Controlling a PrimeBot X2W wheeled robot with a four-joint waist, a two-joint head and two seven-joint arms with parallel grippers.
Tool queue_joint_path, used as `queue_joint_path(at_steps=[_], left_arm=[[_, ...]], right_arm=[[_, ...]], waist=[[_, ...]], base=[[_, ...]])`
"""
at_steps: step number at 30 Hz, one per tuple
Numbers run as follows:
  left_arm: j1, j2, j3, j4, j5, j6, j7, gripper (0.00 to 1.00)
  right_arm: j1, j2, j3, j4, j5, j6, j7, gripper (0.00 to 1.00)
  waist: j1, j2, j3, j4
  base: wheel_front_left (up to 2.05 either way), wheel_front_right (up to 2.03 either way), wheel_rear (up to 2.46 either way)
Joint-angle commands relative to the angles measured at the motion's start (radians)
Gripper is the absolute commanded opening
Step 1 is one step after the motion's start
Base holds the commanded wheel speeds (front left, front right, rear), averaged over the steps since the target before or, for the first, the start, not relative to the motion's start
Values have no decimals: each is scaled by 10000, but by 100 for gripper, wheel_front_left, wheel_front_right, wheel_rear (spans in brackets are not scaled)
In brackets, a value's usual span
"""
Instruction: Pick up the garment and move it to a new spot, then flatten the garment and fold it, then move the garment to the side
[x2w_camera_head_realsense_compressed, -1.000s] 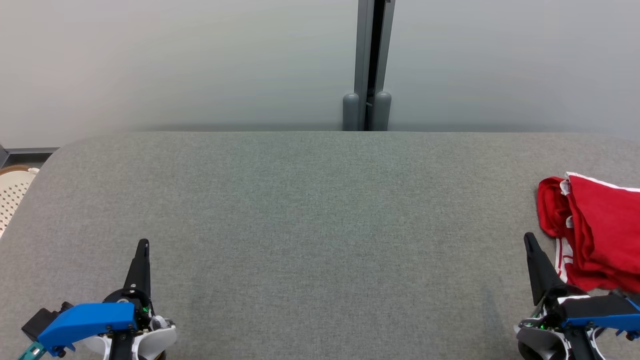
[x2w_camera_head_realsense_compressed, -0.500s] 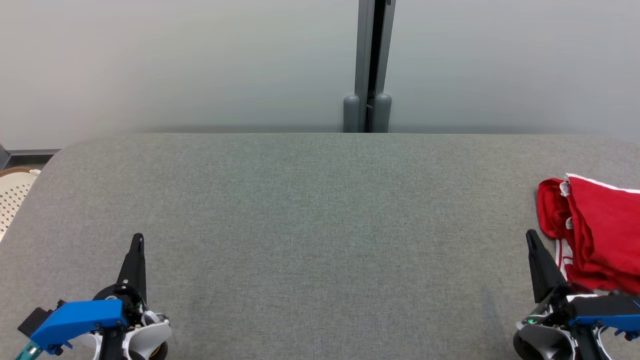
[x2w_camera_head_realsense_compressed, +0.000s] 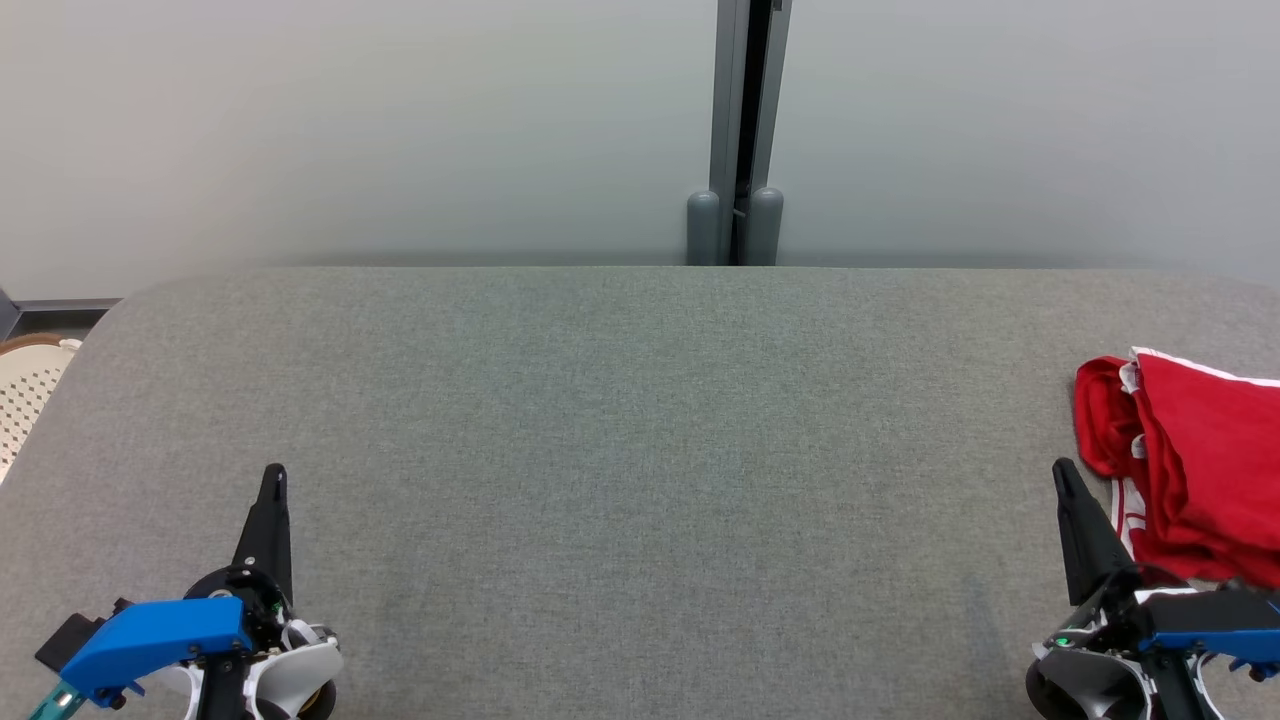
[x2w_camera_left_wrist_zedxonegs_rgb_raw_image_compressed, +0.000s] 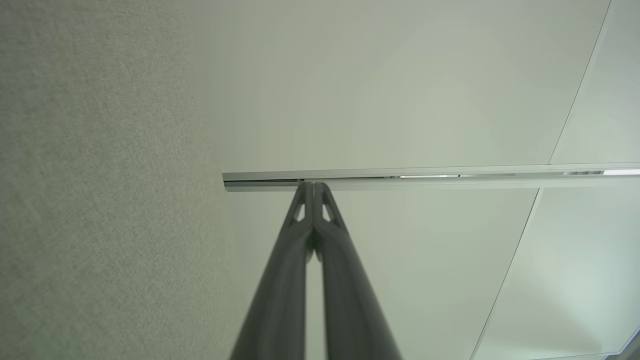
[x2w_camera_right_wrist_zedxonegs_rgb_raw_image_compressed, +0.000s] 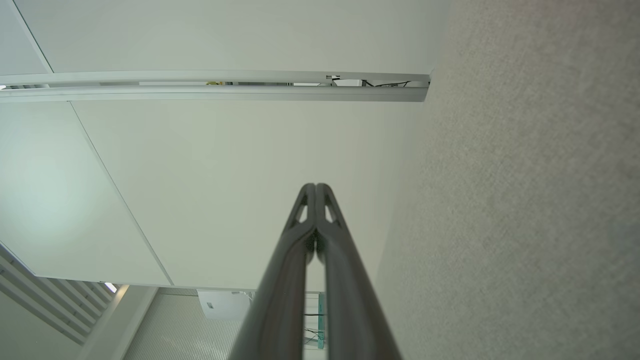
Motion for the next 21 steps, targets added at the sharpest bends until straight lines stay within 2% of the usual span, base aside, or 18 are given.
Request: queue_joint_path(at_steps=[1,21], left_arm=[[-98,-18,24,-40,-22,-38,37,0],[-98,-18,22,-40,-24,-37,35,0]], right_arm=[[-136,-47,-26,-32,24,4,47,0],[-135,-48,-23,-32,25,4,47,0]], waist=[[1,0,1,0],[1,0,1,0]], base=[[0,0,0],[0,0,0]])
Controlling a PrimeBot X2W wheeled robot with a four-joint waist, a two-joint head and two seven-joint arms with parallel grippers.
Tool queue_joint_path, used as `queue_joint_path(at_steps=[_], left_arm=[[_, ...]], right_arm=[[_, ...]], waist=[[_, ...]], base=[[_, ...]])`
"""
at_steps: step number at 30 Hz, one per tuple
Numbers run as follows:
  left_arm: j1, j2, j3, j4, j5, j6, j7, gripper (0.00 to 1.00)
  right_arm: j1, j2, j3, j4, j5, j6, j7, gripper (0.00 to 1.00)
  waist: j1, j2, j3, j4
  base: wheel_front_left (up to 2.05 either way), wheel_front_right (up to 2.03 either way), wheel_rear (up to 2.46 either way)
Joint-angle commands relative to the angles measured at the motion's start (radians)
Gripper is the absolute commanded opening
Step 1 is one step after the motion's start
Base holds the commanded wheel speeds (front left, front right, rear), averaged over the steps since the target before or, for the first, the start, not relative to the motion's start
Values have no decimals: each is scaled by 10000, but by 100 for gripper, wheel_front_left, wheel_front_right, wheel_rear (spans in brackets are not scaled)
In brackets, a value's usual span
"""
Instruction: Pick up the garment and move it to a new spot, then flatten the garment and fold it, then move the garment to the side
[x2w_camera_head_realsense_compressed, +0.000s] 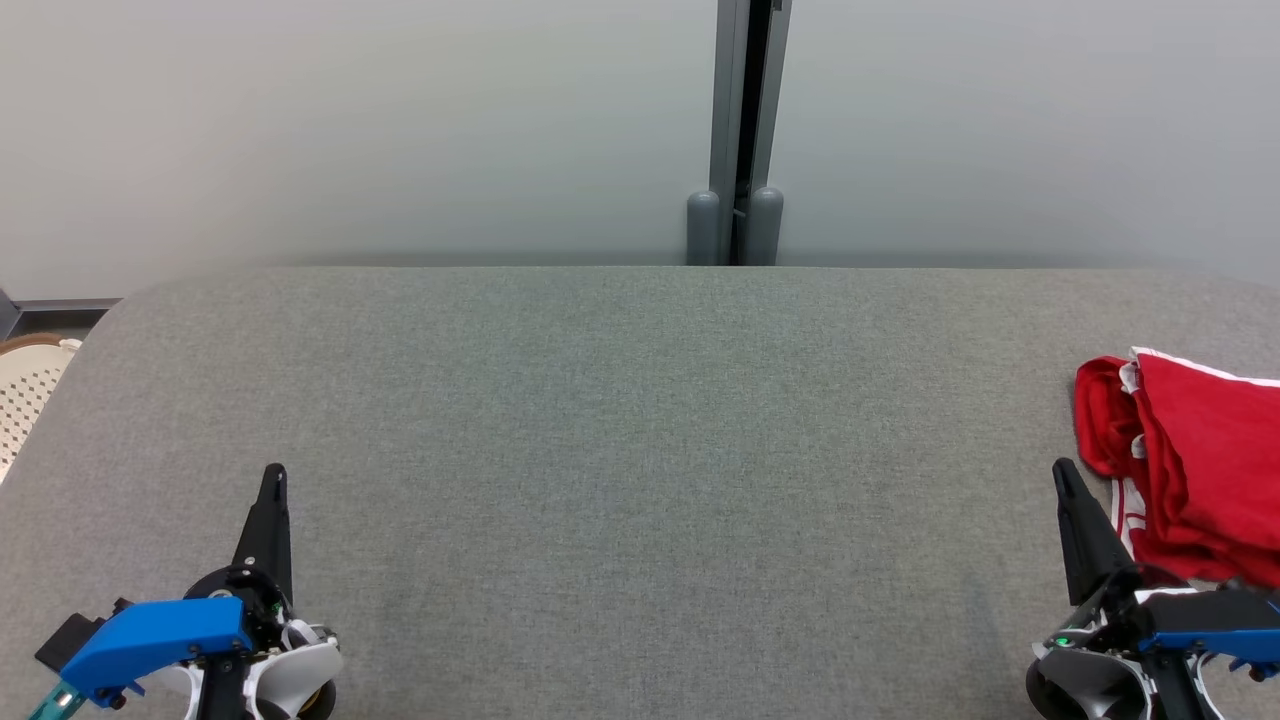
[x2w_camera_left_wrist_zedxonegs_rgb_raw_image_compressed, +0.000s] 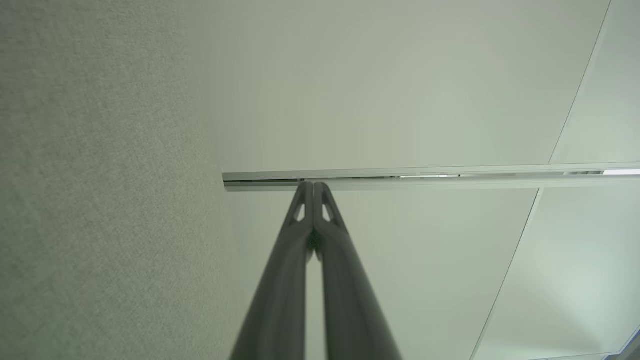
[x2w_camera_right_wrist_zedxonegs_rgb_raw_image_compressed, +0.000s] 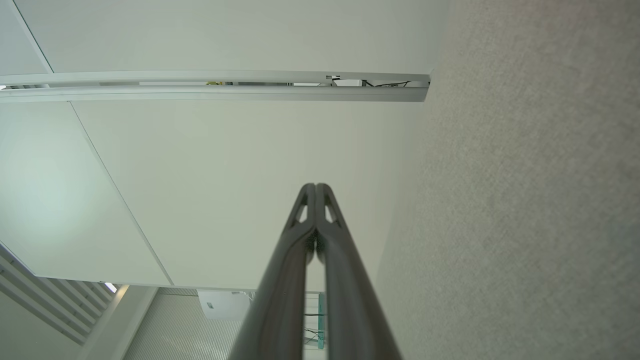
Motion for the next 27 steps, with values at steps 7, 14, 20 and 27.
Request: queue_joint_path(at_steps=[7,14,20,27], left_arm=[[-98,-18,21,-39,-24,-35,34,0],[-98,-18,20,-40,-25,-35,34,0],[-98,-18,20,-40,-25,-35,33,0],[-98,-18,19,-40,-25,-35,33,0]], right_arm=[[-134,-48,-21,-32,27,4,46,0],[-134,-48,-21,-32,26,4,46,0],[-135,-48,-21,-30,26,4,46,0],[-135,-48,-20,-30,26,4,46,0]], waist=[[0,0,0,0],[0,0,0,0],[0,0,0,0],[0,0,0,0]], base=[[0,0,0],[0,0,0],[0,0,0],[0,0,0]])
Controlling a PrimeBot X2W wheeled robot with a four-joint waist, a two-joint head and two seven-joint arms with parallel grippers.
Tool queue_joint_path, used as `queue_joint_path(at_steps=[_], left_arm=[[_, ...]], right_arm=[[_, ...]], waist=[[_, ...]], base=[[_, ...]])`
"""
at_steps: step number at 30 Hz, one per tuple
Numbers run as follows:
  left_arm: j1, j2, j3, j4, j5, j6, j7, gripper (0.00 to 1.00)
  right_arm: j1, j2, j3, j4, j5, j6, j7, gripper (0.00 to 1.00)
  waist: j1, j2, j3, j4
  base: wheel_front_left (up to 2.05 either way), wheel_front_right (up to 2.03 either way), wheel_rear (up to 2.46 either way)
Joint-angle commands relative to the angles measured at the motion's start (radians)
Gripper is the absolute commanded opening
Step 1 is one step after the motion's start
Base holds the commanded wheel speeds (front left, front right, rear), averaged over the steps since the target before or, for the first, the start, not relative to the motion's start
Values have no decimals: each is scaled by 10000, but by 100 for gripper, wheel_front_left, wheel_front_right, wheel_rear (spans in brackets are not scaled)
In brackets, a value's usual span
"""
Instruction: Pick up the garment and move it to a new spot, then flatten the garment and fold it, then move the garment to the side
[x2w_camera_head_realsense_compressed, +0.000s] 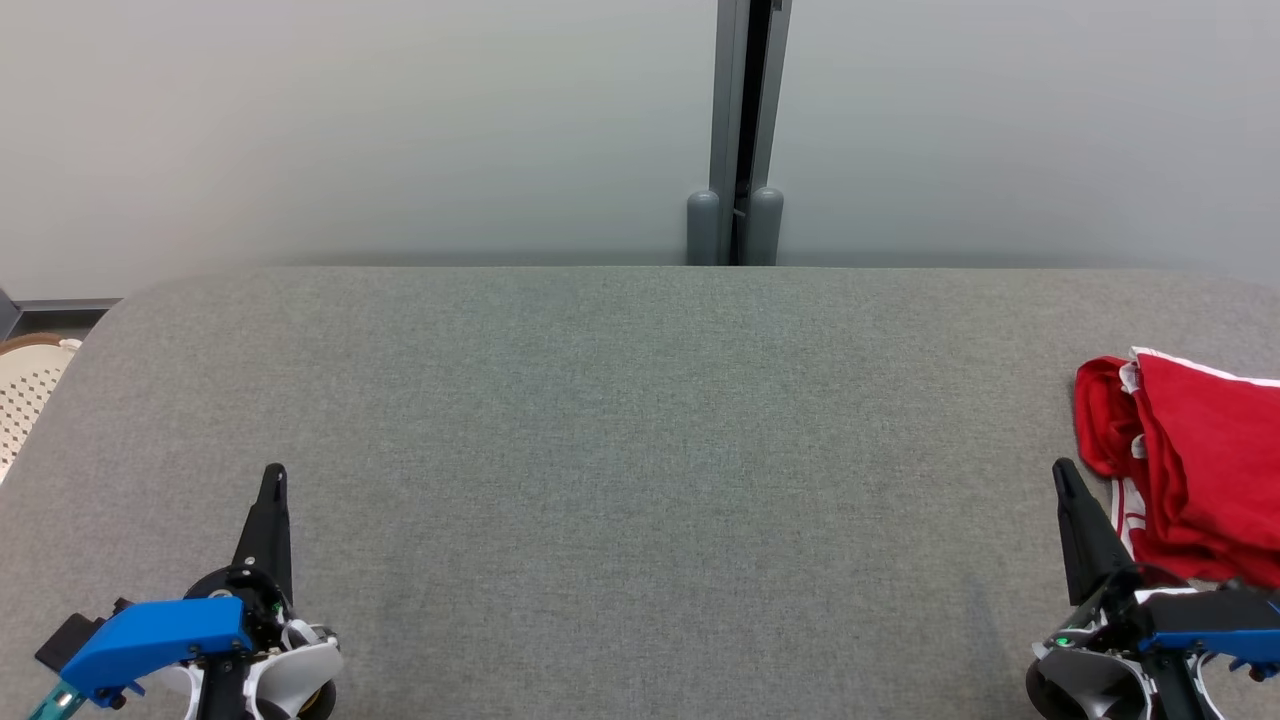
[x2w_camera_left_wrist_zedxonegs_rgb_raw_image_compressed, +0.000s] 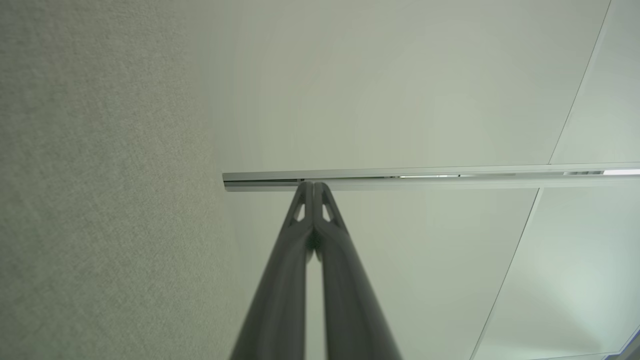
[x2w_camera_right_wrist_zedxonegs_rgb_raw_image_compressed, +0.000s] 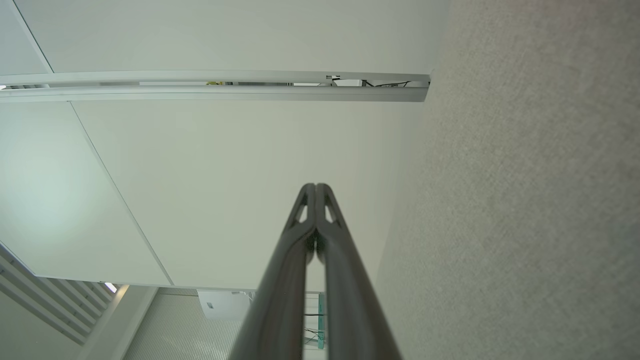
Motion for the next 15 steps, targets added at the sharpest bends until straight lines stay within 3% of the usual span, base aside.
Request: queue_joint_path(at_steps=[1,15], left_arm=[[-98,-18,19,-40,-25,-35,33,0],[-97,-18,18,-41,-26,-35,32,0]], right_arm=[[-135,-48,-20,-29,24,4,46,0],[-134,-48,-20,-29,25,4,45,0]], waist=[[0,0,0,0],[0,0,0,0]], base=[[0,0,0],[0,0,0]])
